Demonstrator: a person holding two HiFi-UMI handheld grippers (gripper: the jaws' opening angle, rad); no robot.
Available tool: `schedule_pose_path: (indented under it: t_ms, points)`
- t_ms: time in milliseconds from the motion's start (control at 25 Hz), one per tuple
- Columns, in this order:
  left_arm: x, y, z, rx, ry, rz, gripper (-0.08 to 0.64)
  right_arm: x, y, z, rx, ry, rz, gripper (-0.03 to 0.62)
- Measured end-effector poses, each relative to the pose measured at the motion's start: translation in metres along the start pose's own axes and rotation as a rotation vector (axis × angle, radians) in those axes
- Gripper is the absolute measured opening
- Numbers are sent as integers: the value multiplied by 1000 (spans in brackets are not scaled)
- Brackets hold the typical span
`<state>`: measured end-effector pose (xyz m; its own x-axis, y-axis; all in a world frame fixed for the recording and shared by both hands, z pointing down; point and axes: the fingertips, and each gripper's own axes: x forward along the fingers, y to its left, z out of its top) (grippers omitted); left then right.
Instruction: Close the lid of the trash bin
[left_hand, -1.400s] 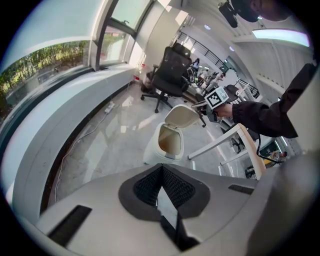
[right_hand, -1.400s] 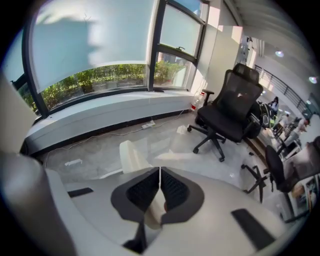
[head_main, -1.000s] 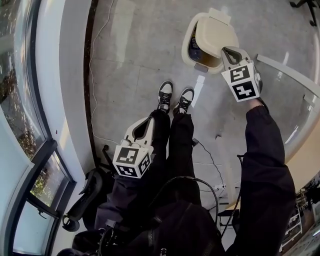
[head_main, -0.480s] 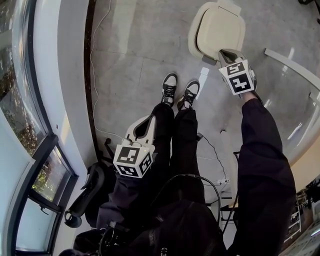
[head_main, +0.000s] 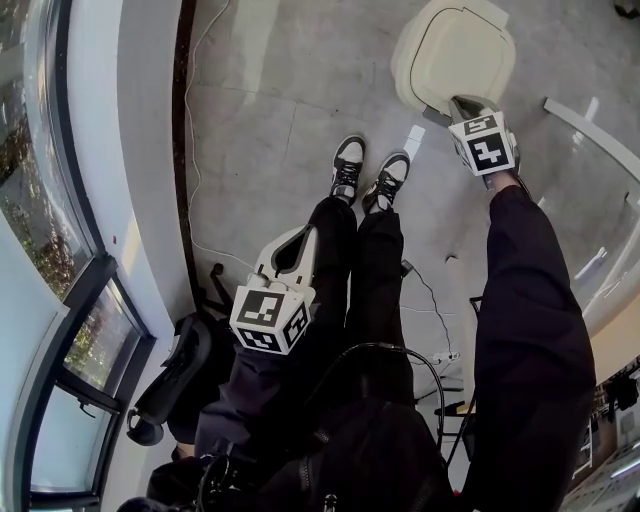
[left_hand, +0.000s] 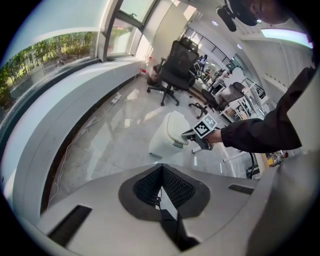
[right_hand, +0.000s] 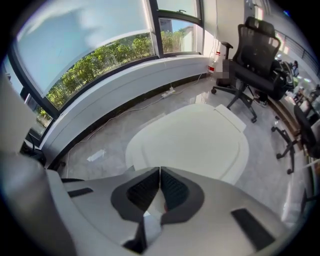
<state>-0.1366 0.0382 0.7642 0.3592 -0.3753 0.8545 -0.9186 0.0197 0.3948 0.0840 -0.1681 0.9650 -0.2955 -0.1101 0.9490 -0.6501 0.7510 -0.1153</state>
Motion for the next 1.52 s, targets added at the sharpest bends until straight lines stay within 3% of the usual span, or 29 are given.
schedule_pose_path:
  t_ms: [600, 880, 1080, 1320, 1520]
  points:
    - [3, 1, 7, -12, -2, -11, 2, 11, 0, -4, 25, 28, 3, 8]
    - [-1, -2, 17, 9, -18, -15, 2, -13, -1, 13, 122, -79, -23, 6]
    - [-14, -32, 48, 70, -65, -52, 2, -77, 20, 39, 205, -219, -41, 6]
    - [-58, -96, 120, 192, -185, -115, 2, -209, 65, 72, 263, -415, -37, 6]
    - [-102, -153, 197, 315, -330, -166, 2, -335, 63, 113, 298, -594, -130, 6]
